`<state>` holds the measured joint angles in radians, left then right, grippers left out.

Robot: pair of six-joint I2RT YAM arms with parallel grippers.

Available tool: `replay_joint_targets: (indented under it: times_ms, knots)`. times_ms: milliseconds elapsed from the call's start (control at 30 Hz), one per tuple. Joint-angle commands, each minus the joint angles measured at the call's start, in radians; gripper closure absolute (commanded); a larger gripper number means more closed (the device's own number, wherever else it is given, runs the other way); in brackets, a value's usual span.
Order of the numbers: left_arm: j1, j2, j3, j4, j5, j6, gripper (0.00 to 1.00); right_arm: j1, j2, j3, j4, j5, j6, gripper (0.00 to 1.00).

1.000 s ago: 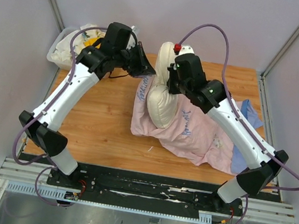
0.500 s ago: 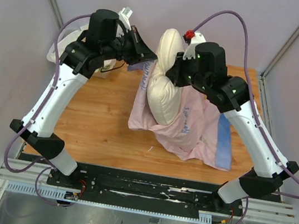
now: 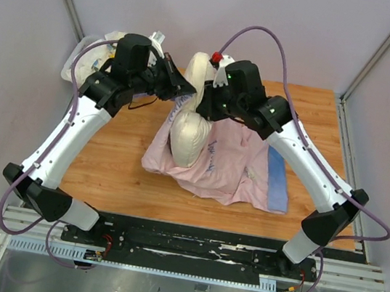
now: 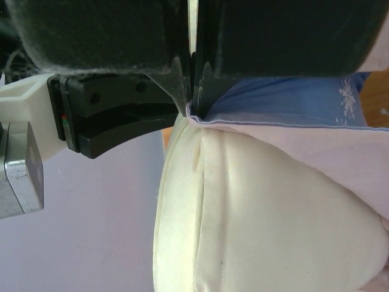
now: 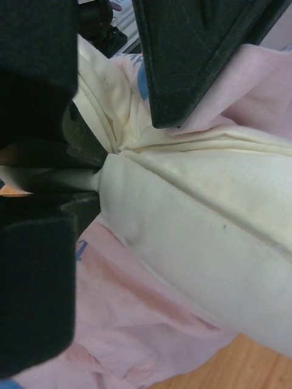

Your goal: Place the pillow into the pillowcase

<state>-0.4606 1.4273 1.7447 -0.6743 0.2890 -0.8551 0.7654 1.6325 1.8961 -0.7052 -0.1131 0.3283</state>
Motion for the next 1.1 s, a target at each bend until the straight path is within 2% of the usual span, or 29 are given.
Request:
replay_joint_targets:
  times_ms: [0,33,200,233,500,767,933,1067]
  knots:
    - [-0.004,-0.066,-0.042,0.191,0.049,-0.028,1.0,0.02,0.038,-0.051,-0.131,-0.032,-0.023,0.74]
    - [-0.001,-0.073,-0.048,0.19,0.044,-0.025,1.0,0.019,0.021,-0.062,-0.116,-0.029,-0.023,0.63]
    - [0.014,-0.09,-0.069,0.182,0.037,-0.014,1.0,0.011,-0.082,-0.133,-0.043,0.035,0.007,0.39]
    - [0.015,-0.091,-0.071,0.179,0.035,-0.012,1.0,0.004,-0.109,-0.158,-0.023,0.047,0.017,0.36]
    - [0.028,-0.094,-0.086,0.169,0.027,-0.006,1.0,-0.111,-0.38,-0.458,0.168,0.028,0.135,0.38]
    - [0.027,-0.074,-0.127,0.195,0.038,-0.019,1.0,-0.136,-0.598,-0.571,0.201,0.087,0.132,0.36]
    - [0.028,-0.061,-0.139,0.207,0.05,-0.025,1.0,-0.156,-0.63,-0.569,0.183,0.124,0.111,0.31]
    - [0.028,-0.057,-0.159,0.241,0.077,-0.046,1.0,-0.174,-0.51,-0.49,0.127,0.05,0.106,0.35]
